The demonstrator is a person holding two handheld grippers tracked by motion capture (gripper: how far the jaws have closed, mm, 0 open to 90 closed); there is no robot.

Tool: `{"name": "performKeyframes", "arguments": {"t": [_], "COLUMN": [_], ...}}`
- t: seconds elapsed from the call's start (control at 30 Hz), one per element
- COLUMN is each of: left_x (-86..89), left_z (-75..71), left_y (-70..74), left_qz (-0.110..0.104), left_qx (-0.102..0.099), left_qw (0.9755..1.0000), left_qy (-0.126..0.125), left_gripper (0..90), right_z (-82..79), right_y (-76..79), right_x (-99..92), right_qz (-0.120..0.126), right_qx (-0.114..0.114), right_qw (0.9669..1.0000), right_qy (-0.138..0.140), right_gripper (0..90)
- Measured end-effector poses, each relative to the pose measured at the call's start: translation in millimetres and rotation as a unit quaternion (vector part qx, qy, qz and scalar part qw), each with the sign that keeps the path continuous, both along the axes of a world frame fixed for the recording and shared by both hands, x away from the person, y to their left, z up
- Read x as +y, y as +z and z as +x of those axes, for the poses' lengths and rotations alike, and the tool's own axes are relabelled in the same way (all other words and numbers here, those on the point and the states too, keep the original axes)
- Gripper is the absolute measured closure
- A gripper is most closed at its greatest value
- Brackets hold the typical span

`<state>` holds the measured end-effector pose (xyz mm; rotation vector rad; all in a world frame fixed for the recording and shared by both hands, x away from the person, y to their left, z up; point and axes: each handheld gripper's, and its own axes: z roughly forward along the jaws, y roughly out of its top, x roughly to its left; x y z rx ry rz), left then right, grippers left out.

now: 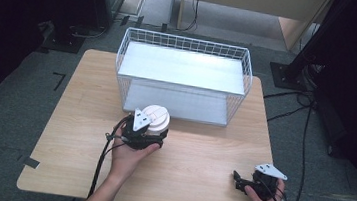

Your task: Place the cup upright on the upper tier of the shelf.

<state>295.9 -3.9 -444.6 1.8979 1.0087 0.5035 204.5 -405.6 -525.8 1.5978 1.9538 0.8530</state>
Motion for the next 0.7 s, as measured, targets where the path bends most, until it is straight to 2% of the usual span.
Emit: {"name": "performKeyframes", "arguments": {"t": [0.1, 0.3, 0.43, 0.53, 0.57, 0.6, 0.63, 0.67, 0.7], "left_x": [-0.6, -0.9, -2.3, -2.5, -2.5, -1.4, -0.9, -0.9, 0.4], "left_z": [0.5, 2.9, 2.4, 0.1, 0.1, -1.9, -3.0, -3.0, -5.1], "left_y": [2.1, 9.0, 14.6, 24.6, 24.6, 30.8, 34.0, 34.0, 40.3], "left_qz": [0.002, -0.02, -0.023, -0.037, -0.037, -0.047, -0.052, -0.052, -0.062], "left_qx": [-0.004, -0.007, -0.017, -0.042, -0.042, -0.06, -0.07, -0.07, -0.093], "left_qw": [1.0, 0.9998, 0.9996, 0.9984, 0.9984, 0.9971, 0.9961, 0.9961, 0.9937], "left_qy": [0.002, -0.001, -0.001, 0.005, 0.005, 0.007, 0.007, 0.007, 0.01], "left_gripper": [15.4, 15.7, 15.7, 15.7, 15.7, 15.7, 15.7, 15.7, 15.7], "right_z": [0.0, 0.0, 0.0, -0.1, -0.1, -0.4, -0.3, -0.3, -0.1], "right_y": [0.0, 0.0, 0.0, 0.0, 0.0, 0.2, 0.1, 0.1, 0.0], "right_x": [0.0, -0.1, -0.3, -0.3, -0.3, -0.1, -0.2, -0.2, -0.5], "right_qz": [0.0, 0.0, 0.0, 0.0, 0.0, 0.002, 0.001, 0.001, 0.0], "right_qx": [0.0, 0.0, -0.001, 0.0, 0.0, 0.001, 0.0, 0.0, -0.002], "right_qw": [1.0, 1.0, 1.0, 1.0, 1.0, 1.0, 1.0, 1.0, 1.0], "right_qy": [0.0, 0.0, 0.001, 0.0, 0.0, -0.002, -0.001, -0.001, 0.0], "right_gripper": [4.9, 5.0, 5.0, 5.2, 5.2, 5.4, 5.4, 5.4, 5.4]}}
